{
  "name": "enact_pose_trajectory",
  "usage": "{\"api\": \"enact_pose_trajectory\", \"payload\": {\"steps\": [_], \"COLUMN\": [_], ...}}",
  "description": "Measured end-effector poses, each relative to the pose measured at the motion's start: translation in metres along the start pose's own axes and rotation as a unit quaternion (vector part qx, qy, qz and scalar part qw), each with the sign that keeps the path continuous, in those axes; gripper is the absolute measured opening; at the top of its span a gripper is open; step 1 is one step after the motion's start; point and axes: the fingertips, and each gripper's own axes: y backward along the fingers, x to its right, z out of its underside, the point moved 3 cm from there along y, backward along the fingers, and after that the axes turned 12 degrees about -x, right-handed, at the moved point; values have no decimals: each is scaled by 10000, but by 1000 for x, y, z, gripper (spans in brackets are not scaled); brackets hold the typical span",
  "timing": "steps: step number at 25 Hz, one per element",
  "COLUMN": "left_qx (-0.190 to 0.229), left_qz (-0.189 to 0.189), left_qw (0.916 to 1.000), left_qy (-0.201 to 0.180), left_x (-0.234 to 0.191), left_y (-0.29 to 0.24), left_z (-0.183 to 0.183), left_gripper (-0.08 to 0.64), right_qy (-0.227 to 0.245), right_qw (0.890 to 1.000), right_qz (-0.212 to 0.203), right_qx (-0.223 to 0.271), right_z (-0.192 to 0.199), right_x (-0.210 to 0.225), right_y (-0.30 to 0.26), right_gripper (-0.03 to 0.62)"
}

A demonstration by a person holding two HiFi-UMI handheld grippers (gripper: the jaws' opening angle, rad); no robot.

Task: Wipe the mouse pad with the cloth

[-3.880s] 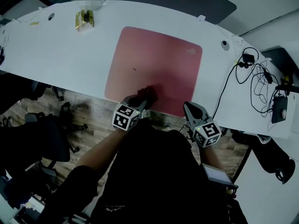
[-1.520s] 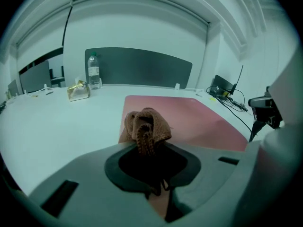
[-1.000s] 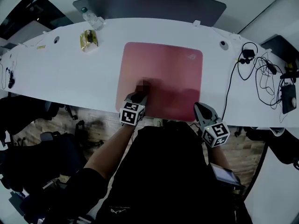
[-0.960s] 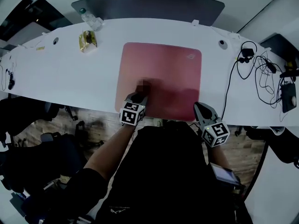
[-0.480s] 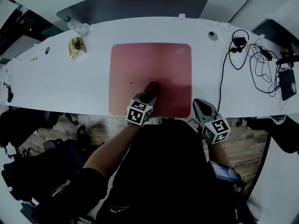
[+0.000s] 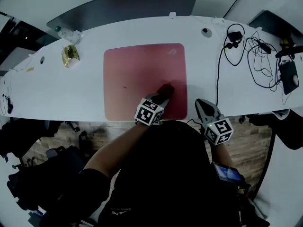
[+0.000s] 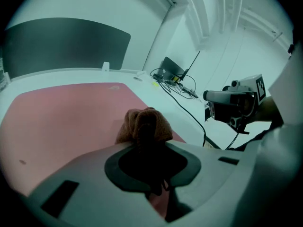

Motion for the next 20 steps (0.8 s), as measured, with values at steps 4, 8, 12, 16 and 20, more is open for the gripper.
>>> {"api": "enact_pose_trajectory", "payload": {"steps": [4, 8, 12, 16, 20], "left_qx": [-99, -167, -163, -140, -223], "left_qz": [176, 351, 647, 904, 1056], "left_qw": [9998, 9992, 9977, 9958, 9941], "left_qy": [-65, -104, -103, -10, 48], "left_x": [14, 28, 44, 55, 65], "left_y": [-14, -27, -40, -52, -60], "left_z": [-15, -28, -41, -51, -57], "left_gripper": [74, 74, 74, 74, 74], "right_qy": [-75, -144, -225, -286, -421], "right_qw": [10000, 9999, 9997, 9994, 9988], "right_qz": [42, 62, 53, 26, -45], "right_qx": [32, 62, 113, 174, 242], "right_z": [0, 1, 1, -1, 0], "right_x": [11, 24, 38, 50, 59], "right_y": [5, 10, 15, 15, 14], "right_gripper": [25, 25, 26, 26, 26]}}
